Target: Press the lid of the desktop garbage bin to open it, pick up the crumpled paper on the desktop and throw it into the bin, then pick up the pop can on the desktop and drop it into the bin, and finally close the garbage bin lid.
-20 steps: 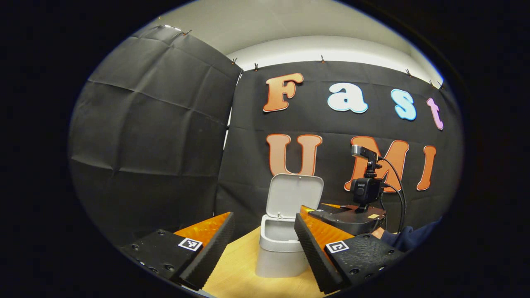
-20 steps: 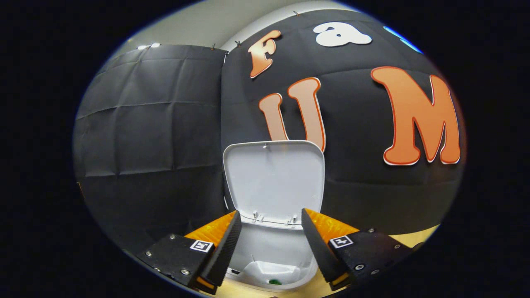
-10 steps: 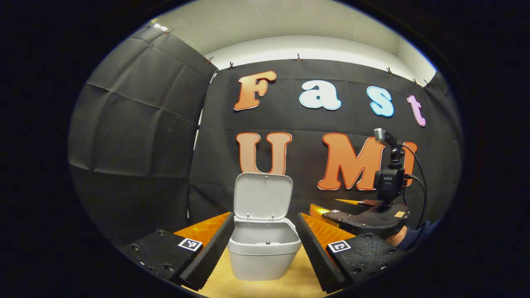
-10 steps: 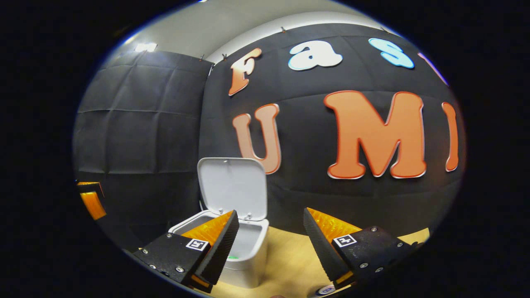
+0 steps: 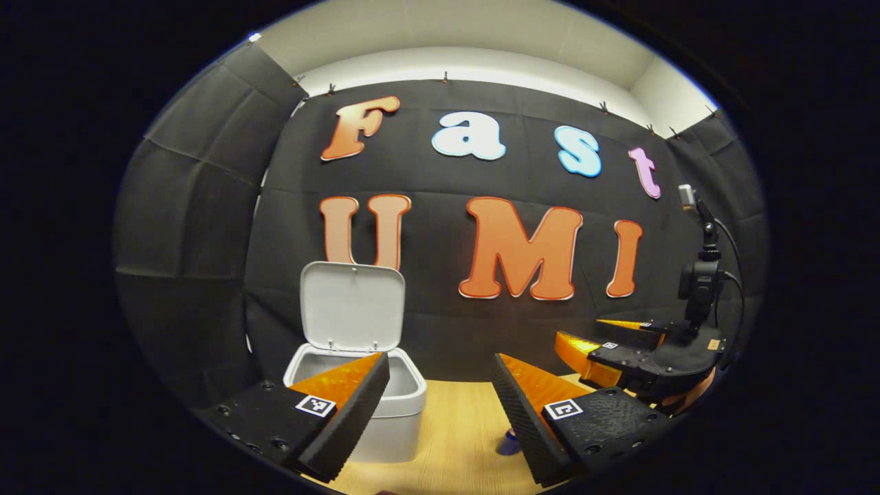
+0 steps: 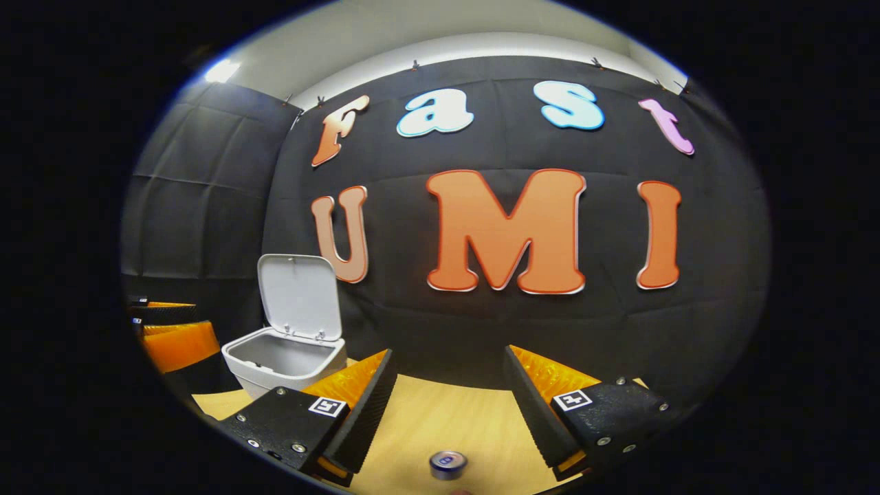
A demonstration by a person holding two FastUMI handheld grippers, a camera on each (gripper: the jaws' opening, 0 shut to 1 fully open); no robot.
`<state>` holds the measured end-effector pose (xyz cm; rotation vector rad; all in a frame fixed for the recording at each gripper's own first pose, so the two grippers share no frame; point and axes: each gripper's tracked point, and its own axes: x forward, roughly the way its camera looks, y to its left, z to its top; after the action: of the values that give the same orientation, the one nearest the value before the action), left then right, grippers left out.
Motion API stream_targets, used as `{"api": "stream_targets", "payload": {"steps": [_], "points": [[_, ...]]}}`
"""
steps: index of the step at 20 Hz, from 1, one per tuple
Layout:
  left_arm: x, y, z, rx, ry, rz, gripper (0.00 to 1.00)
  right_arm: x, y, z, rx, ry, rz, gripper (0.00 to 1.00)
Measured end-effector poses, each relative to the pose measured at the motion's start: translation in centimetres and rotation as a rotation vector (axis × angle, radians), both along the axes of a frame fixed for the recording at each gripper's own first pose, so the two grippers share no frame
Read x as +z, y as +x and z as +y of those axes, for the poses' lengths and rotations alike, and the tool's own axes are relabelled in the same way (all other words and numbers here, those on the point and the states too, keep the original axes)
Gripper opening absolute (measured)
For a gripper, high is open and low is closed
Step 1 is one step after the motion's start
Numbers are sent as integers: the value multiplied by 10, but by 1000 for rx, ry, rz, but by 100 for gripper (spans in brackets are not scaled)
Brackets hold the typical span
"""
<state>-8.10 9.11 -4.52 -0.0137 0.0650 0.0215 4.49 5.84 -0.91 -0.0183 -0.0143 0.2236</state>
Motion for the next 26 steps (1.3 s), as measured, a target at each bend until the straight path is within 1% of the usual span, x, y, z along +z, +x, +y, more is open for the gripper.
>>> {"api": "stream_targets", "payload": {"steps": [2,5,10,12,16,18,21,23,26], "points": [[-18,8,-23,-44,13,23,94,-12,-8,-23,-48,-13,24,93],[-46,21,-62,-136,-6,73,94,-19,-17,-53,-113,-3,55,94],[-111,43,-111,-247,9,175,94,-26,-33,-99,-210,-22,84,93],[-139,49,-126,-276,10,221,94,-26,-40,-114,-245,-29,84,93],[-202,63,-149,-313,26,331,95,-29,-50,-138,-308,-47,96,93],[-246,64,-159,-331,47,440,95,-31,-55,-149,-340,-57,109,94],[-304,77,-170,-361,48,543,97,-32,-64,-165,-387,-71,120,93],[-338,88,-169,-351,58,607,97,-32,-68,-171,-411,-83,125,93],[-370,105,-168,-337,61,678,98,-34,-75,-177,-443,-93,138,93]]}}
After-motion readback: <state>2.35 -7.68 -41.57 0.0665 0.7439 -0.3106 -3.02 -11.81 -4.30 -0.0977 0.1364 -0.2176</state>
